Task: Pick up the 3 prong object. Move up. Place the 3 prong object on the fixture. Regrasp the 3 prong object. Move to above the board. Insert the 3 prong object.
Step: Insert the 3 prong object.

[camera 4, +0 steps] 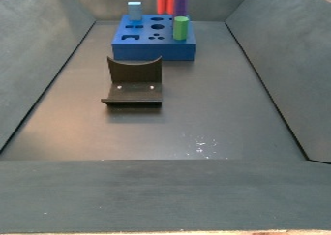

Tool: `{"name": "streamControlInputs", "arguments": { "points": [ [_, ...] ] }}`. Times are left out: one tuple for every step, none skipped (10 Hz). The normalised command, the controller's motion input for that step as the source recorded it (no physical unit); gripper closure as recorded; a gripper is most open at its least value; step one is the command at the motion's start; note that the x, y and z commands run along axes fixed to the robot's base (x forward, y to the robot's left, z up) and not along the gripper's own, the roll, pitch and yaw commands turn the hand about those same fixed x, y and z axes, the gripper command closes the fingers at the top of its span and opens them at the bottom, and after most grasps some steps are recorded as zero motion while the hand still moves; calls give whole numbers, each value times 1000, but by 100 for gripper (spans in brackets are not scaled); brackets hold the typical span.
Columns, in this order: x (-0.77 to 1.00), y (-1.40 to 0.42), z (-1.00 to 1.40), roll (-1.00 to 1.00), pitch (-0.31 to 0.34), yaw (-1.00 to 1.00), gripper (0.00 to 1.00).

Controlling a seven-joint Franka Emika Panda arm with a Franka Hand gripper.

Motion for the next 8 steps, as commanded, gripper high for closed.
{"name": "streamControlInputs", "arguments": {
  "points": [
    [540, 186, -489, -73, -10, -243, 100],
    [249, 103, -157, -67, -14, -157, 100],
    [97, 0, -220, -14, -99, -211, 100],
    [160, 0, 0, -34, 0, -240, 100],
    [69, 0, -34, 0, 0, 0, 100],
    [129, 0, -503, 0, -93, -166, 100],
    [57, 0, -37, 0, -27, -123, 100],
    [0, 0, 0, 0, -9, -6, 100]
  ]
}}
